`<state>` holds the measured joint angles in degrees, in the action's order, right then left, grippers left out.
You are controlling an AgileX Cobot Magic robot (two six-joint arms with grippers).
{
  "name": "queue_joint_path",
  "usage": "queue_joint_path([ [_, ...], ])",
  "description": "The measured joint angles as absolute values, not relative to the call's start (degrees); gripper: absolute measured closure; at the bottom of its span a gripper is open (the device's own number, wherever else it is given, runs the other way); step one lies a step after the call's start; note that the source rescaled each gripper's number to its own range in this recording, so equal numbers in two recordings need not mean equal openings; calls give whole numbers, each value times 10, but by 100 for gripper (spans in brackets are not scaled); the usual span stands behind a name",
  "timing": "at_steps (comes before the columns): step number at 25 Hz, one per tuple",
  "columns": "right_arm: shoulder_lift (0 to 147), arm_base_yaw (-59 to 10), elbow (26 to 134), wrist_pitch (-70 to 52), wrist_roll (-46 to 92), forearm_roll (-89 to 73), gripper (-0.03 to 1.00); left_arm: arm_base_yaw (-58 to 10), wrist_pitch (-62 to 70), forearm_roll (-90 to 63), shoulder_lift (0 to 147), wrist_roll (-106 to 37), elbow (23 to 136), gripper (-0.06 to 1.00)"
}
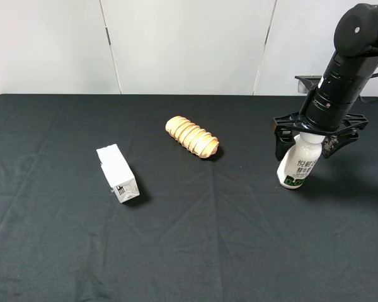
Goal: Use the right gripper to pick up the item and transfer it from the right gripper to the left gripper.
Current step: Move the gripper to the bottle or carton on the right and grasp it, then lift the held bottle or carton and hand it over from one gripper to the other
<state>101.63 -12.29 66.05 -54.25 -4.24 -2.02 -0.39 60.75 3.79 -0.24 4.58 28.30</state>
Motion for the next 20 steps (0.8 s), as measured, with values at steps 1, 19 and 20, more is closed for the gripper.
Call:
queue_joint_path([
  [1, 1016, -123, 660, -543, -42, -20, 39, -4, 607, 38, -2, 46, 283, -5],
  [19, 1018, -123, 682, -577, -45, -20, 95, -4, 607, 38, -2, 46, 283, -5],
  [20, 1018, -123, 693, -592, -45, -22, 95, -4, 607, 38, -2, 46, 283, -5],
])
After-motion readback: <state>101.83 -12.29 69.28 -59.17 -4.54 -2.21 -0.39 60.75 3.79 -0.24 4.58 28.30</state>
